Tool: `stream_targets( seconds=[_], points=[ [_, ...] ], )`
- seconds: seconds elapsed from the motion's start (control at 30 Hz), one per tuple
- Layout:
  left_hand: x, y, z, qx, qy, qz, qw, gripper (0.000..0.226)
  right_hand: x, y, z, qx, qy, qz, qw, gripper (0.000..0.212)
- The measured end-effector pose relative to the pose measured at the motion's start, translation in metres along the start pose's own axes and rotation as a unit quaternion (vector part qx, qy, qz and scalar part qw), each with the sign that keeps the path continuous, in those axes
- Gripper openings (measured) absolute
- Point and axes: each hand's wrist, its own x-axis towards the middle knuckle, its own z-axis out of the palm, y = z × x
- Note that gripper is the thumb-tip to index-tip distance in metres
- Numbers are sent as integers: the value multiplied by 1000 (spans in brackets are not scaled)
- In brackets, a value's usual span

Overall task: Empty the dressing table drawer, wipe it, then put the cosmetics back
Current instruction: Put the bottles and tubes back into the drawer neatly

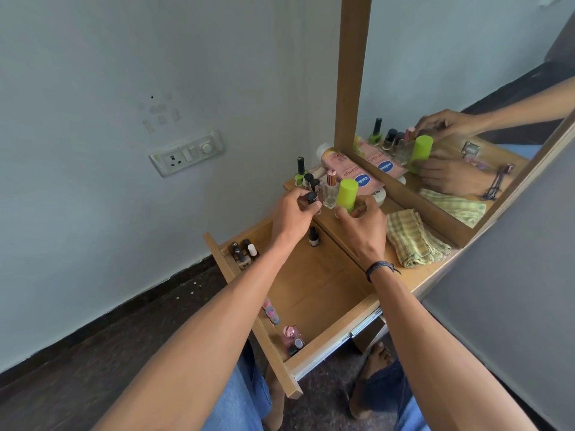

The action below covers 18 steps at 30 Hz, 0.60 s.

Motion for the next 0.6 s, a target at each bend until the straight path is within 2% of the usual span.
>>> stream_targets(
  seconds=[0.13, 0.27, 0.43, 0.6],
  points=[
    [-18, -9, -18, -22, 5, -5, 1000, 21, -6, -4, -4, 20, -2, 6, 1000, 25],
    [-38, -29, -41, -24, 10, -4, 1000, 21, -28, -8, -6, 21, -27, -29, 999, 27],
    [-61, -54, -50, 5, 22, -24, 999, 22, -75, 5, 13, -85, -114, -106, 984, 31],
    [-79, -65, -50, 80, 19, -20, 996, 19, -86, 25, 38, -185, -149, -27, 971, 36]
  ],
)
